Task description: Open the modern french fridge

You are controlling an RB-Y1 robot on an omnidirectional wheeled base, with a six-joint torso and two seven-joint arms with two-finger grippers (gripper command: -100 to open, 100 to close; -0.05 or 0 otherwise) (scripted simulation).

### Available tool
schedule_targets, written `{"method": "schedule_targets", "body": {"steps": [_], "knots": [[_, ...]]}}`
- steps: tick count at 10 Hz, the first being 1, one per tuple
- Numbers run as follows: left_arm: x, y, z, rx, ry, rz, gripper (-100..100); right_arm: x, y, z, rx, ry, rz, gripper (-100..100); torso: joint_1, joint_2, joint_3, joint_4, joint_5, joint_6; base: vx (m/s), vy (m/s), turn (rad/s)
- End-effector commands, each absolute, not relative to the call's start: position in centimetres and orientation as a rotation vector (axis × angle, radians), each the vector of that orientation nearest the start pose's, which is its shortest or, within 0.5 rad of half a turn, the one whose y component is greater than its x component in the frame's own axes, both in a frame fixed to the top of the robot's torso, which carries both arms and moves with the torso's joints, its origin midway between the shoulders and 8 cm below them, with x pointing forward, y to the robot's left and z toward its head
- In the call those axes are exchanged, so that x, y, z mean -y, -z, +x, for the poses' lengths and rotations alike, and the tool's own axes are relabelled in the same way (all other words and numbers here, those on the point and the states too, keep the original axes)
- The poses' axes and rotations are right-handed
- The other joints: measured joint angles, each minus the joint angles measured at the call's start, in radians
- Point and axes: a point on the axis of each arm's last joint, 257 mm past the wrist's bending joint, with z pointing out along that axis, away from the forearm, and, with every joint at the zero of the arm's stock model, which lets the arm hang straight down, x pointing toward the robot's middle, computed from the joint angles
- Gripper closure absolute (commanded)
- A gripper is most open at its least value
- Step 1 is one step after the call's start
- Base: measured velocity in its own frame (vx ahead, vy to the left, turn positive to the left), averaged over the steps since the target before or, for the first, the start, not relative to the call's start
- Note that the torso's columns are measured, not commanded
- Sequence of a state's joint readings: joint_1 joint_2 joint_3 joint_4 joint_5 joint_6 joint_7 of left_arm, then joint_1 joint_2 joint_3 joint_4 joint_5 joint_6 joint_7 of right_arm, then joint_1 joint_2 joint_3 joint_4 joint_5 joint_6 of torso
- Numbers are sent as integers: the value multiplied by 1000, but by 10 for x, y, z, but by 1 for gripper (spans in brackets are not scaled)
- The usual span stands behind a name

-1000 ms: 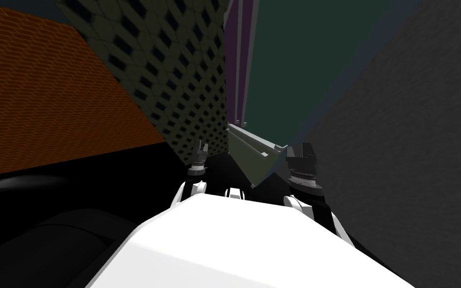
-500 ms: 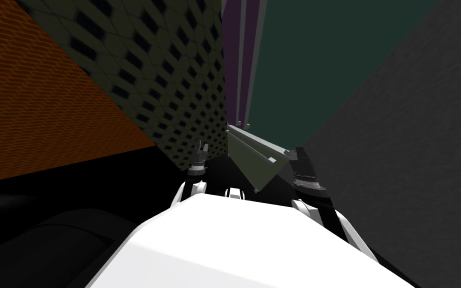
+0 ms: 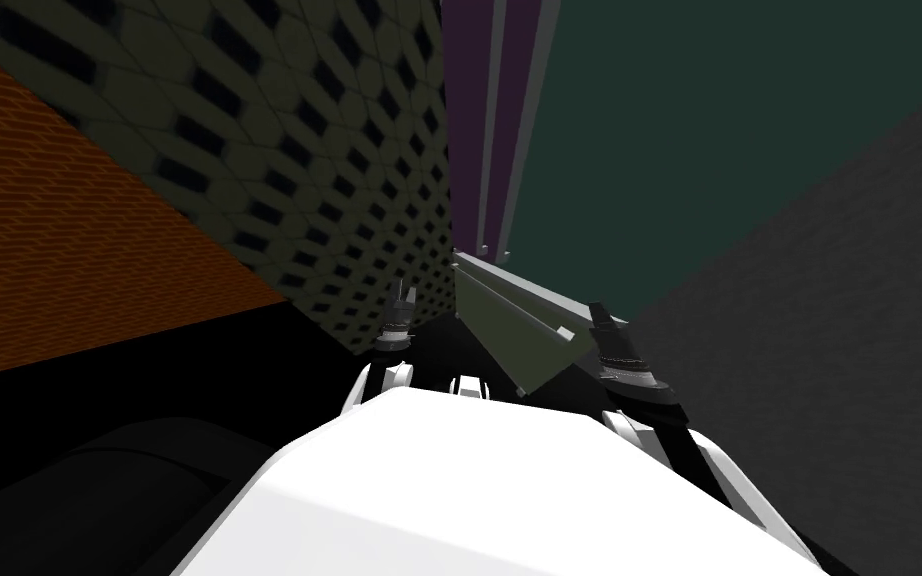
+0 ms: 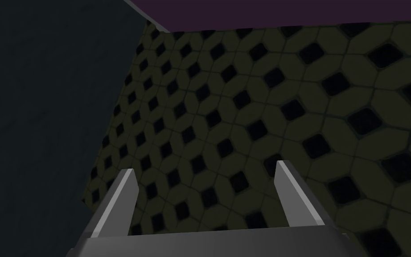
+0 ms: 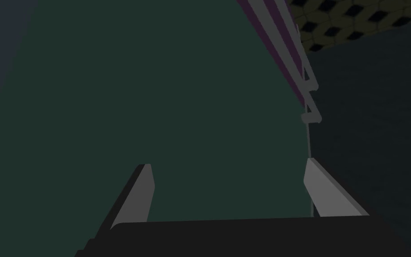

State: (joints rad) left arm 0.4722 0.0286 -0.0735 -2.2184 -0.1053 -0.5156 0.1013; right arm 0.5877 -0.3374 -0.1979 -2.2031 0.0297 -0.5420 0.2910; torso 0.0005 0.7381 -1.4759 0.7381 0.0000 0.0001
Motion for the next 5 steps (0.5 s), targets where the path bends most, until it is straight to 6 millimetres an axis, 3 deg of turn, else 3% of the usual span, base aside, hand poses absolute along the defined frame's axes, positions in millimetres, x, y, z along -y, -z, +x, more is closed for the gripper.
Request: {"method": "schedule_targets", "body": {"steps": [1,5], "knots": [[-237,-7,360,-695,1412,-635,0,336,21,340,-1026,-678,222,-100,2,-1,-1,0,1,0,155,152,-50],[-237,-7,360,-695,1412,-635,0,363,36,338,-1106,-490,103,-100,-2,1,0,0,0,-1,148,139,-86]]}}
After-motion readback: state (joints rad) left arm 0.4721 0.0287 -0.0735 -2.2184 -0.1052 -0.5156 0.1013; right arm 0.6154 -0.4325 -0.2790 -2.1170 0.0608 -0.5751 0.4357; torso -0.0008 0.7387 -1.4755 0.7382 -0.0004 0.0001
